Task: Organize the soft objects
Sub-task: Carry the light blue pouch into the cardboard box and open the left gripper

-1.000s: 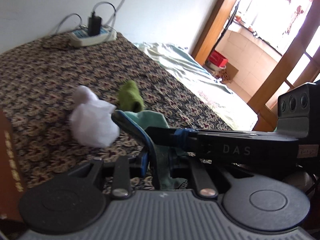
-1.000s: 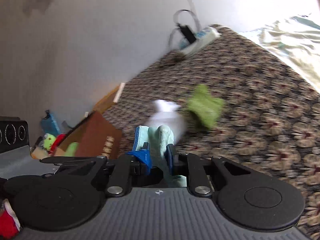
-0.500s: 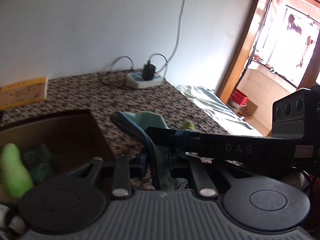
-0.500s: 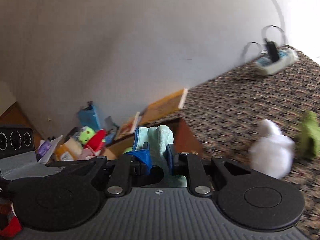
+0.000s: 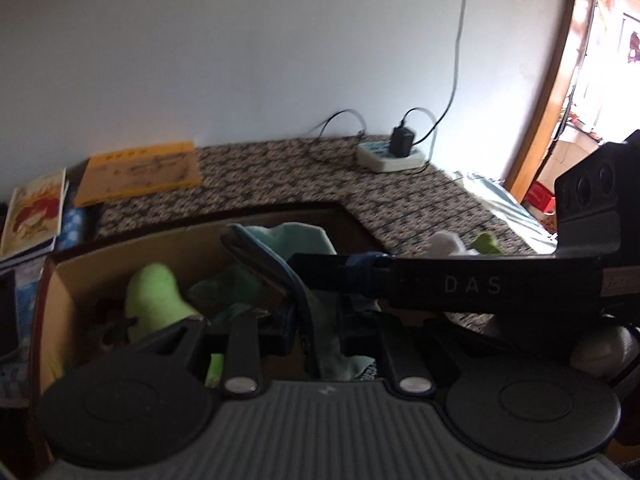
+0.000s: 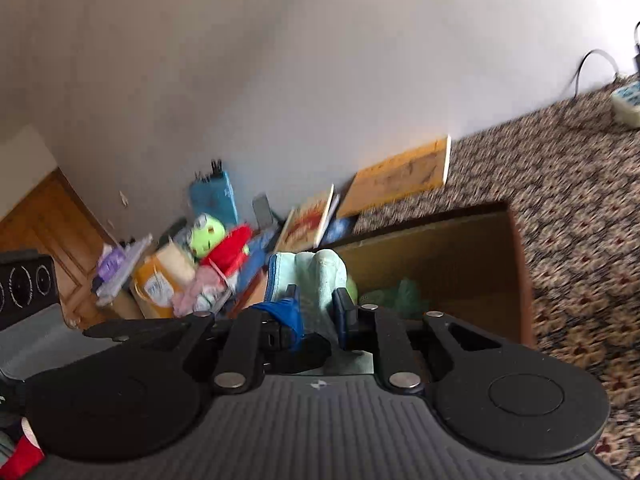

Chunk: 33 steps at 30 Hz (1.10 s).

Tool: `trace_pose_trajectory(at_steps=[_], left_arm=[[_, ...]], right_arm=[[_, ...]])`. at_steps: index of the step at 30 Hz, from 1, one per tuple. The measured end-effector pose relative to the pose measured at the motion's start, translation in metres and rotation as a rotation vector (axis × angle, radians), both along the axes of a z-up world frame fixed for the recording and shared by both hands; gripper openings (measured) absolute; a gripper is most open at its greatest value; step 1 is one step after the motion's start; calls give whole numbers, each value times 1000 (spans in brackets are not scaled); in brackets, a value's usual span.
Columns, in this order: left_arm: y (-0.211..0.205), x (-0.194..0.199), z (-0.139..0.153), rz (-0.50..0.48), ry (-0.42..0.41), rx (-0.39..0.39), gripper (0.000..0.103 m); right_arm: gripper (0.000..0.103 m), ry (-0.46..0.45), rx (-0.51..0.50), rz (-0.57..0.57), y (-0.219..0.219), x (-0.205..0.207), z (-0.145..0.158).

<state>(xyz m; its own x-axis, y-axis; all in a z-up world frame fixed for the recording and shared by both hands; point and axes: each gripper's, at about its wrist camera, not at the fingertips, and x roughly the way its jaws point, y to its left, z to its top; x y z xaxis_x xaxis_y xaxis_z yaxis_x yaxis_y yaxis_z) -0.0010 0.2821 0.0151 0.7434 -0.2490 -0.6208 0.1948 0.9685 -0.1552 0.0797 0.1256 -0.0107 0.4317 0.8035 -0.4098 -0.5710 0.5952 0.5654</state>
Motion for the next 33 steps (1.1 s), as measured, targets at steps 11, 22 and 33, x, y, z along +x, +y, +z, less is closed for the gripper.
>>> trace_pose_trajectory(at_steps=[11,22,33], left_arm=[[31,15,-51,58,146,30,11],[30,18,-63,22,172,26,54],[27,23,-67,23,195,2,60]], right_arm=[[0,64,-200,65,49,5,-34],[8,130,-240,34,52,11,-40],[10,163,-285,16,51,17,-50]])
